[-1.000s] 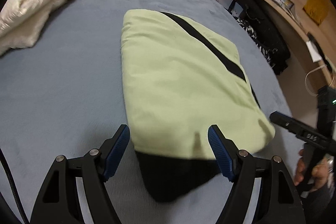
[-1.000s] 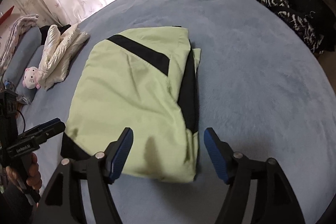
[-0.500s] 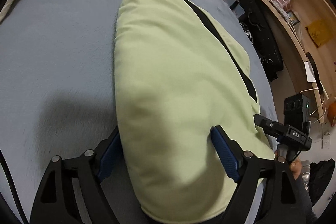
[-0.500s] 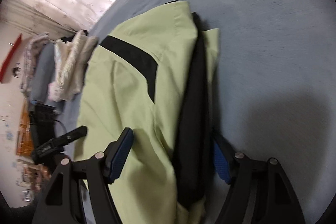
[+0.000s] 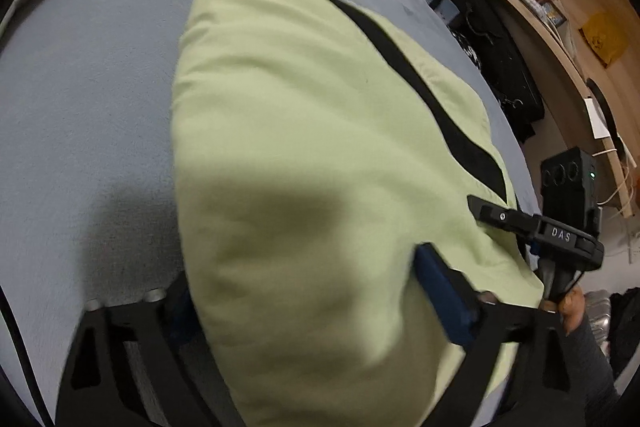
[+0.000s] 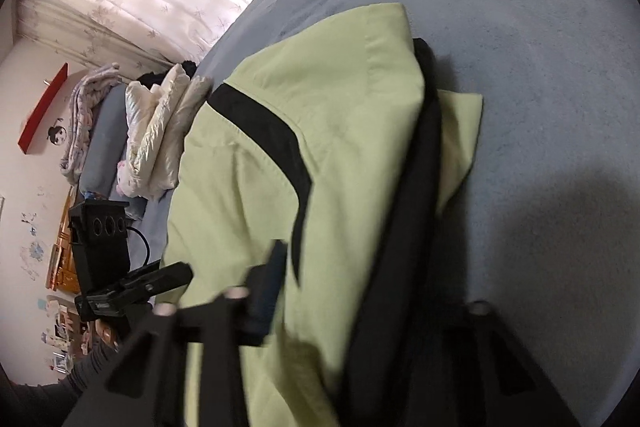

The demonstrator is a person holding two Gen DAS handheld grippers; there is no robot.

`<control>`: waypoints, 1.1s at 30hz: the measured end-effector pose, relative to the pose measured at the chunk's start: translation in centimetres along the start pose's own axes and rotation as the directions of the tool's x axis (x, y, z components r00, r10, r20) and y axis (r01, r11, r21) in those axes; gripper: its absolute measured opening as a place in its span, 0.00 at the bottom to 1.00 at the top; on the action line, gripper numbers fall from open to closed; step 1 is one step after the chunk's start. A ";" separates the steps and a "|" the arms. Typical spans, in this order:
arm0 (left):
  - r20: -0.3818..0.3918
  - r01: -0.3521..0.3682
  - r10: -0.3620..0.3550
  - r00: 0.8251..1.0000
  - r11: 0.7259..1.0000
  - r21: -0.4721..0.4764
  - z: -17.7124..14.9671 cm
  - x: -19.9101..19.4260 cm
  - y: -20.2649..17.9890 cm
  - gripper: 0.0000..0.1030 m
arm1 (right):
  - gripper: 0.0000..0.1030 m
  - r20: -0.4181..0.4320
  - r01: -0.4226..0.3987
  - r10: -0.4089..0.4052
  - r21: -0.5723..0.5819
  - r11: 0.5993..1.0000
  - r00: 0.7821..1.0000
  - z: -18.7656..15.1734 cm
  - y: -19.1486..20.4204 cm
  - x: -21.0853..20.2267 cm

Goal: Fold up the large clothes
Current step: 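Grasp the green-wrapped bundle with both grippers and lift it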

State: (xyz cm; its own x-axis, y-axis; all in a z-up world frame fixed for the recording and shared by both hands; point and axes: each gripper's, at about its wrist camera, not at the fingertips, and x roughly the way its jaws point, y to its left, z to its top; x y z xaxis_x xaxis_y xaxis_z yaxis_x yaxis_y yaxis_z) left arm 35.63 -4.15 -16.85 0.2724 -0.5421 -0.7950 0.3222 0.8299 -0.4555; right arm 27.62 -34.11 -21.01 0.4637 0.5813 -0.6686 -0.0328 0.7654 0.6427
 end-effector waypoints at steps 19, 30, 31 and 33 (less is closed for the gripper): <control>0.170 -0.160 0.146 0.974 0.985 0.070 -4.7 -17.1 -1.4 0.28 | 0.11 0.122 0.110 -0.083 -0.230 0.967 0.989 -6.5 18.5 -4.8; 0.311 -0.304 0.300 0.902 0.952 -0.038 -4.7 -35.8 9.3 0.28 | 0.11 0.069 -0.060 0.093 -0.384 0.921 0.993 -5.2 36.5 1.4; 0.319 -0.316 0.313 0.895 0.948 -0.043 -3.9 -36.9 10.2 0.28 | 0.11 0.064 -0.075 0.109 -0.397 0.915 0.992 -4.3 38.3 2.4; 0.341 -0.351 0.344 0.875 0.935 -0.042 -1.6 -39.4 12.3 0.28 | 0.11 0.065 -0.090 0.129 -0.417 0.904 0.990 -2.6 41.0 3.9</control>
State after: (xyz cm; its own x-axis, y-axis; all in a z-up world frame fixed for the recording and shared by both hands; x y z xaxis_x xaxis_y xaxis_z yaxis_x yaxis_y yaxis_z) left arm 27.43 27.66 8.21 0.6579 -0.2342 -0.7158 0.1677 0.9721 -0.1638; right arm 25.78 0.23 1.75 0.5123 0.6559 -0.5544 -0.4406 0.7549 0.4859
